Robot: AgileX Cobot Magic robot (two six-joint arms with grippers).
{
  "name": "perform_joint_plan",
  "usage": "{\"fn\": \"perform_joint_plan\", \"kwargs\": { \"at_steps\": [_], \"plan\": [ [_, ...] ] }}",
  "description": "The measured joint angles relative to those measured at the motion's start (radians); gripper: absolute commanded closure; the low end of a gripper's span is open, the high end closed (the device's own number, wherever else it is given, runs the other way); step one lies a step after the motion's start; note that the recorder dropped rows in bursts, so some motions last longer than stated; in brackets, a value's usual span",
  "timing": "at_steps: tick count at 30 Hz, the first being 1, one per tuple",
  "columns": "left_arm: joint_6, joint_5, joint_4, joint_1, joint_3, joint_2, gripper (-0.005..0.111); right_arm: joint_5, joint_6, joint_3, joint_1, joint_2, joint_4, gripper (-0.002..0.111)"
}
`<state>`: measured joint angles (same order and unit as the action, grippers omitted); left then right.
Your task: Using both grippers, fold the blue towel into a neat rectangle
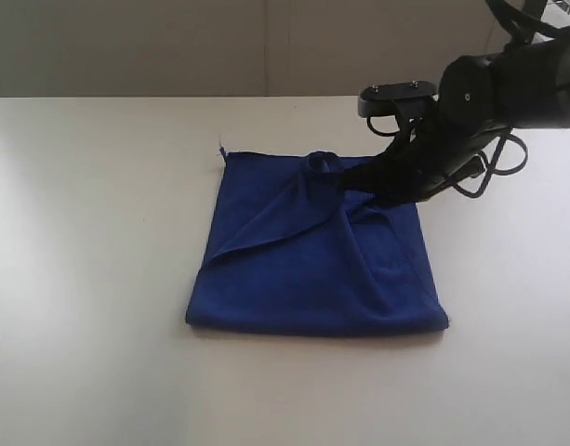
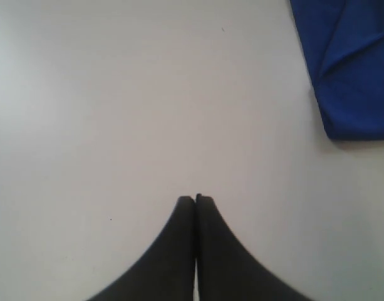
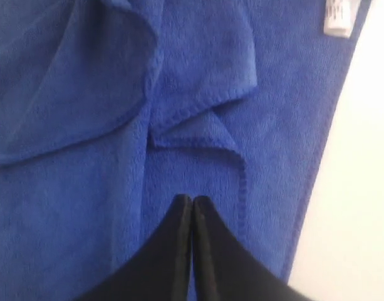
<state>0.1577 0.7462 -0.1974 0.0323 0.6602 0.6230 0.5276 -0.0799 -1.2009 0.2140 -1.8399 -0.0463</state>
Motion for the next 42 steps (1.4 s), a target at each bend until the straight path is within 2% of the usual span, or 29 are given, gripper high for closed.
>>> {"fn": "perform_joint_plan", "kwargs": {
  "at_steps": [2, 5, 17, 20, 24, 26, 29, 34, 37, 42],
  "plan": [
    [0.0, 0.0, 0.0, 0.0, 0.0, 0.0, 0.107, -0.067, -0.006, 0.0, 0.0, -0.006, 0.0, 0.091],
    [0.0, 0.0, 0.0, 0.0, 0.0, 0.0, 0.107, -0.12, -0.008, -0.017, -0.016, -0.023, 0.0, 0.085],
    [0.0, 0.0, 0.0, 0.0, 0.0, 0.0, 0.107, -0.157, -0.02, -0.042, -0.073, -0.106, -0.002, 0.084],
    [0.0, 0.0, 0.0, 0.0, 0.0, 0.0, 0.107, -0.133, -0.076, -0.042, -0.073, -0.104, -0.004, 0.086],
    [0.0, 0.0, 0.0, 0.0, 0.0, 0.0, 0.107, -0.1, -0.077, -0.042, -0.094, -0.076, -0.052, 0.102],
    [0.0, 0.0, 0.0, 0.0, 0.0, 0.0, 0.107, -0.076, -0.018, -0.042, -0.119, -0.061, -0.115, 0.106],
    [0.0, 0.0, 0.0, 0.0, 0.0, 0.0, 0.107, -0.026, 0.106, -0.042, -0.174, -0.057, -0.263, 0.106],
    [0.0, 0.0, 0.0, 0.0, 0.0, 0.0, 0.107, 0.085, 0.399, -0.042, -0.282, -0.057, -0.615, 0.105],
    [0.0, 0.0, 0.0, 0.0, 0.0, 0.0, 0.107, 0.124, 0.54, -0.042, -0.319, -0.059, -0.771, 0.1],
    [0.0, 0.0, 0.0, 0.0, 0.0, 0.0, 0.107, 0.127, 0.678, -0.042, -0.325, -0.103, -0.995, 0.088]
  ]
}}
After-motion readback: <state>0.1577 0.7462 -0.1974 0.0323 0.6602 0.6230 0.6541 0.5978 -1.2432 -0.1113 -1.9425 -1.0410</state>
